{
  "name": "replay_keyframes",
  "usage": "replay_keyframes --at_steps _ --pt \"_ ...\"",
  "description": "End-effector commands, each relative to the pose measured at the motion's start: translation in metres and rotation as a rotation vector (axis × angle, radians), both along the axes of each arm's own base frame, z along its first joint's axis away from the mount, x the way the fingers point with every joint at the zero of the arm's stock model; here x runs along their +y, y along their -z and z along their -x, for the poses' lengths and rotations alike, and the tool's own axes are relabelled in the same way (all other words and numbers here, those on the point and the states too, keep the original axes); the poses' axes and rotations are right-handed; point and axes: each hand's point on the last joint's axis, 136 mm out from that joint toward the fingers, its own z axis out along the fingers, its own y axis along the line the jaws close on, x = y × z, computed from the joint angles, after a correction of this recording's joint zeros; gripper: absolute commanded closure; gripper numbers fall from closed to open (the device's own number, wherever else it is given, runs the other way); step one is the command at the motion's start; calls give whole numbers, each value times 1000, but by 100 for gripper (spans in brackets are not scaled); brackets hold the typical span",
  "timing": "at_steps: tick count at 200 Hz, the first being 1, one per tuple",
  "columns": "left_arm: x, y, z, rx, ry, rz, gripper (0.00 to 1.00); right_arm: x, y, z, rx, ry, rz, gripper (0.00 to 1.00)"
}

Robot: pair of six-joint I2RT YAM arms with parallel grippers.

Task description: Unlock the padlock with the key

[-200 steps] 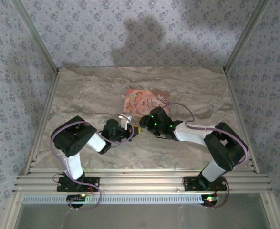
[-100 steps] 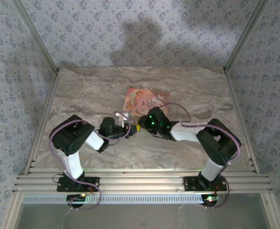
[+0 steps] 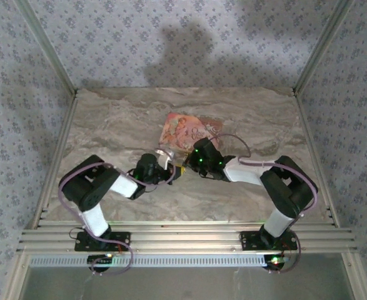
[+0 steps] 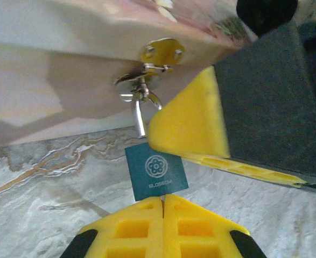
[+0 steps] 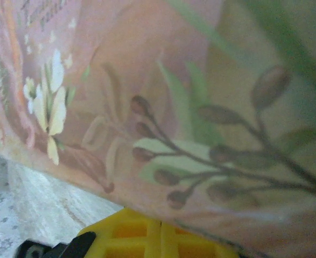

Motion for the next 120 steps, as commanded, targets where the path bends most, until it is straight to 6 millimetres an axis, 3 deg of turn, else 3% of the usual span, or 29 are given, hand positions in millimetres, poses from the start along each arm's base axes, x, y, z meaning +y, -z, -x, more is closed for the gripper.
replay_keyframes --at_steps 1,64,120 --pt "-15 -11 6 -172 90 -148 100 5 -16 7 15 -41 2 100" --pt "-17 -30 2 -90 57 -2 100 9 -16 7 -14 -51 -43 100" --pt "29 -54 -18 81 -92 279 70 8 -7 8 -6 -32 -74 100"
